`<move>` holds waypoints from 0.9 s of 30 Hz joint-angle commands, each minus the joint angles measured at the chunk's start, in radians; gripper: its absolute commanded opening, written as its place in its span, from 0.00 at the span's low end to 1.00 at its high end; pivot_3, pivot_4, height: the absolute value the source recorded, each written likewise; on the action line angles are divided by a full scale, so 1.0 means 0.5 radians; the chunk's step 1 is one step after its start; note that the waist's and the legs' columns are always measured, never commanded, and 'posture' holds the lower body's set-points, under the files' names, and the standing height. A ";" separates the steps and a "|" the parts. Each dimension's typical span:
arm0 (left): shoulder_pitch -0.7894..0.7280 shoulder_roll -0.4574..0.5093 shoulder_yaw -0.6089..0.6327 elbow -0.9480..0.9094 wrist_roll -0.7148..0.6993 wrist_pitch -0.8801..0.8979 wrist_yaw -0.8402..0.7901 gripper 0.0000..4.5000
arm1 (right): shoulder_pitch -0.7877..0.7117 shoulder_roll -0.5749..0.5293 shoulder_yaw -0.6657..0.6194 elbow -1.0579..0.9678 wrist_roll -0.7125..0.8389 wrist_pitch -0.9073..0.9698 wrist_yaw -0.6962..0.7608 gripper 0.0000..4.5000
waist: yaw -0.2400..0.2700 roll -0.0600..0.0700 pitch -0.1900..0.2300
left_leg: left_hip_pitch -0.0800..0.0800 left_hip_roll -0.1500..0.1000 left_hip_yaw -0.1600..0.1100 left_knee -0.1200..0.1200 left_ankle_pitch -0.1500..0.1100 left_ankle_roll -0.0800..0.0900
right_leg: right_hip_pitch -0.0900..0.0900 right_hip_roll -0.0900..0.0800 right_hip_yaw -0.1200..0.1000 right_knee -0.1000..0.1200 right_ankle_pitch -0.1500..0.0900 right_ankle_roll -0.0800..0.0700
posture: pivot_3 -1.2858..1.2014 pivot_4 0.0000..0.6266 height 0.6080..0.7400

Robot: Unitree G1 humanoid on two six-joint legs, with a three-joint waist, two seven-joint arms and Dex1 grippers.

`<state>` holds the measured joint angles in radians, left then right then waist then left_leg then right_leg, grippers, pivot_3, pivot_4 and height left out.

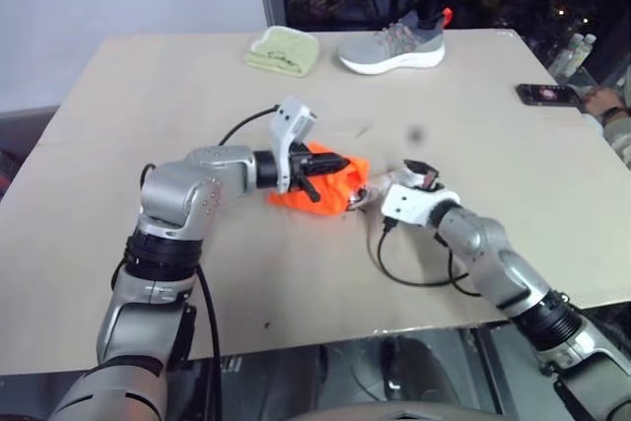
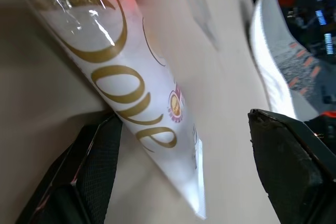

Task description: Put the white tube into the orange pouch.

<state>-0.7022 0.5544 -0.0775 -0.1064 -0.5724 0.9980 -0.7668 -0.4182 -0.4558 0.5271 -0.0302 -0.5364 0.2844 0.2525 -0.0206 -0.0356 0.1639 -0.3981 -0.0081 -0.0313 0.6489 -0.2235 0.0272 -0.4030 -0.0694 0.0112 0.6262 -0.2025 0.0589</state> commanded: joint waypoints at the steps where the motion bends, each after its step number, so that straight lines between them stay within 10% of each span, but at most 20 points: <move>1: -0.017 0.004 0.065 -0.066 -0.028 0.004 0.008 0.00 | 0.019 0.036 0.057 0.284 -0.089 -0.103 -0.049 0.85 | -0.003 -0.001 -0.001 | 0.006 0.000 0.000 0.000 0.000 0.000 | 0.004 0.000 0.000 0.000 -0.001 -0.001 | 0.52 0.24 1.00; 5: -0.006 0.008 0.070 -0.075 -0.032 0.011 0.015 0.00 | -0.014 0.043 0.040 0.418 -0.117 -0.237 -0.046 0.69 | -0.012 -0.003 -0.002 | 0.023 0.002 0.000 -0.001 0.000 0.000 | 0.019 0.000 0.000 0.000 -0.006 0.005 | 0.52 0.24 1.00; 11: -0.001 0.010 0.084 -0.058 -0.025 0.008 0.021 0.00 | -0.078 0.014 0.019 0.533 -0.150 -0.411 -0.006 0.03 | -0.016 -0.004 -0.002 | 0.025 0.001 0.000 -0.002 0.000 0.000 | 0.022 -0.001 0.003 0.000 -0.002 -0.002 | 0.52 0.24 1.00; 27: 0.039 0.046 0.131 0.000 0.023 -0.016 0.071 0.00 | 0.037 0.075 -0.328 -0.466 0.136 0.383 0.703 0.01 | 0.014 0.001 0.001 | -0.009 -0.001 -0.002 -0.004 0.000 0.000 | -0.009 -0.001 0.001 -0.001 0.003 0.006 | 0.52 0.24 1.00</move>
<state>-0.6822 0.5640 -0.0397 -0.1024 -0.5675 1.0049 -0.7339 -0.3981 -0.4315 0.4058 -0.1914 -0.4915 0.4154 0.5769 -0.0137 -0.0351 0.1643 -0.4026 -0.0088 -0.0320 0.6467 -0.2236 0.0272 -0.4077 -0.0699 0.0120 0.6257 -0.2009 0.0618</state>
